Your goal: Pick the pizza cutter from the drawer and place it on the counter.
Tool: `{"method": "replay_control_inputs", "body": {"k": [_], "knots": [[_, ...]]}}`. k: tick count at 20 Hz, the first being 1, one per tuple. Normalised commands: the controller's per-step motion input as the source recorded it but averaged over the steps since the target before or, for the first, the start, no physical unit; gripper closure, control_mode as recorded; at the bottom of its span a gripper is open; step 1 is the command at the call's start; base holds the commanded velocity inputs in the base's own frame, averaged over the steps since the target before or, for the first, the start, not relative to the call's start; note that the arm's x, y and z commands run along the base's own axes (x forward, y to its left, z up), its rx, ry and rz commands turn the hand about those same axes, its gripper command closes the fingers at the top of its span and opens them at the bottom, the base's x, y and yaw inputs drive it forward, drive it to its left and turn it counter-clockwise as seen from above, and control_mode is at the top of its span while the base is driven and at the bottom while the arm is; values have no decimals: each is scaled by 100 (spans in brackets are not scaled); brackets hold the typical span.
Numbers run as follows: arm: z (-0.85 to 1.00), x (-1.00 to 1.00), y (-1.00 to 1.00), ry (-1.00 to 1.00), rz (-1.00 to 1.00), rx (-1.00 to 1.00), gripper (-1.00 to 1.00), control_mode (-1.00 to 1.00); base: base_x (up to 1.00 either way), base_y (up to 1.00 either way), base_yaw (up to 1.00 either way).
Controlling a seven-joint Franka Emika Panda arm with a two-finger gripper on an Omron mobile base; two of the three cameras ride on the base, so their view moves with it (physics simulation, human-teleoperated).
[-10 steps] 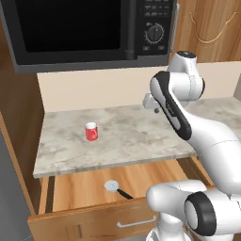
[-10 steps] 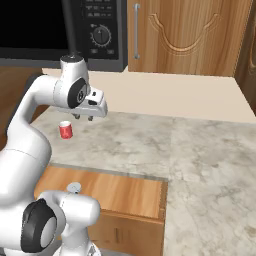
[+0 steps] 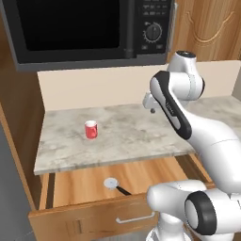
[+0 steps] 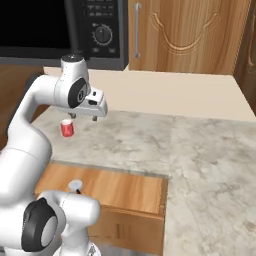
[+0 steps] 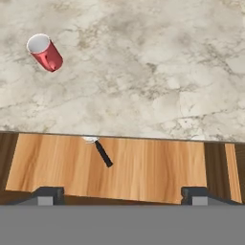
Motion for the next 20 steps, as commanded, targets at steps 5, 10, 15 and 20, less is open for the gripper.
{"method": "replay_control_inputs", "body": {"k": [5,10,15,20], "knots": [[0,0,0,0,0,0,-100,100,-64,0,0],[0,0,0,0,0,0,-100,100,-47,0,0],[-7,-3,0,0,0,0,-100,-100,-10,0,0],[-35,22,0,7,0,0,-100,-100,0,0,0]]}}
